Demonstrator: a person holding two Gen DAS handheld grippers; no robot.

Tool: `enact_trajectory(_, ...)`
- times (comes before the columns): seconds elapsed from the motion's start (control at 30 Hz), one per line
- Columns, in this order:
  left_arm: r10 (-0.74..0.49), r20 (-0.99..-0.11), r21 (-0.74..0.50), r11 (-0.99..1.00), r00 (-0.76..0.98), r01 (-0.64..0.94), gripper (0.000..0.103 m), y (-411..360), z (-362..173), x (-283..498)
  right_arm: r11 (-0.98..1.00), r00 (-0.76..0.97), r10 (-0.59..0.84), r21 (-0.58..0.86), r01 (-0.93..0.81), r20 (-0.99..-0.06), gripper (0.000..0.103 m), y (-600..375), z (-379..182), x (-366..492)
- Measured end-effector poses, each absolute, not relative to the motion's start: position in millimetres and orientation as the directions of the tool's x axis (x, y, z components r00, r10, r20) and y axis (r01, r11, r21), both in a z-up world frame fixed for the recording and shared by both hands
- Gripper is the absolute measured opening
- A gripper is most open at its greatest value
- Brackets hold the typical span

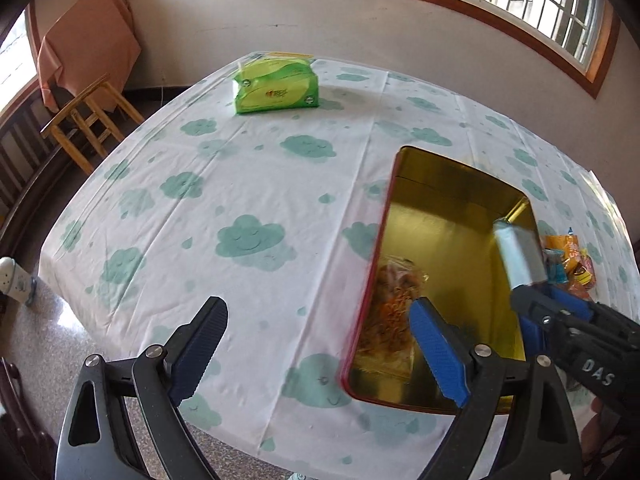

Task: Organize snacks
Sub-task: 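Lower the wafer pack into the gold tin and open the right gripper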

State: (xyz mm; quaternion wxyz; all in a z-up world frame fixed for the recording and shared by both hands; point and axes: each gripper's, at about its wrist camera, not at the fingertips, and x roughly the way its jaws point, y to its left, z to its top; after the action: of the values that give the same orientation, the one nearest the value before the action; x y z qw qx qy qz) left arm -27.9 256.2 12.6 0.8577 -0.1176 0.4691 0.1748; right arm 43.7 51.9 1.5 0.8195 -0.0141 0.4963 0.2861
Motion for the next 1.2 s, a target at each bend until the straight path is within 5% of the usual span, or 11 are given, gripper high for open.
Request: enact_trajectory(1.2,0.18,-0.863,-0.055,0.895,0.473,-0.442,0.09,258,3,-36,0.836,0.37,0.304,0.06,-0.546,-0.878,0.051,80,-33,35)
